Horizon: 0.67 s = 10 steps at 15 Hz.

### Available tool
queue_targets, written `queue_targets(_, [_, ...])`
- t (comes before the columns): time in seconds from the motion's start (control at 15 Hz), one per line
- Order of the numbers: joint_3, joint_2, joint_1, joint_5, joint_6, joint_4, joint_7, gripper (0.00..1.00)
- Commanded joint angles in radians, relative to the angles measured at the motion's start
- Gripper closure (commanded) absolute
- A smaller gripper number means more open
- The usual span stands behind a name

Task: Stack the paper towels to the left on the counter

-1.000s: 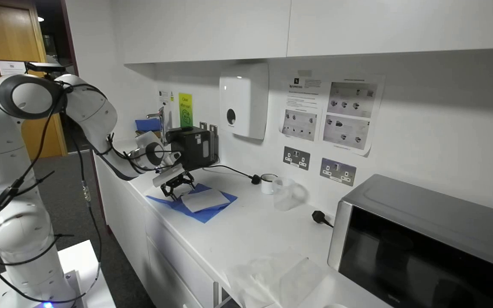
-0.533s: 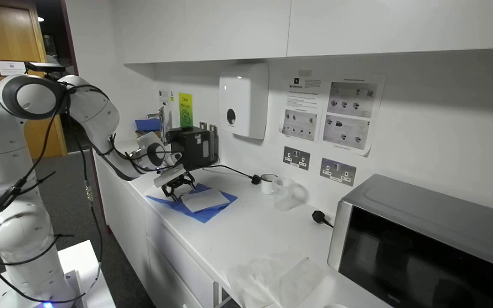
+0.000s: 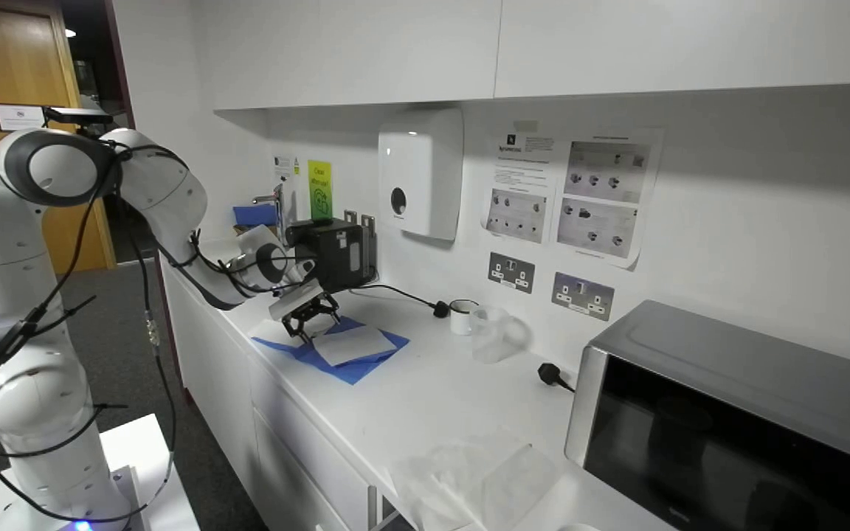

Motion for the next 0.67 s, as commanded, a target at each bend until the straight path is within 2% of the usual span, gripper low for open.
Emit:
queue_targets(0.0, [-0.011, 0.02, -0.011, -0.023, 0.023, 0.022, -0.048, 0.0])
queue_targets(0.6, [-0.007, 0.051, -0.023, -0.01, 0.018, 0.056, -0.071, 0.0])
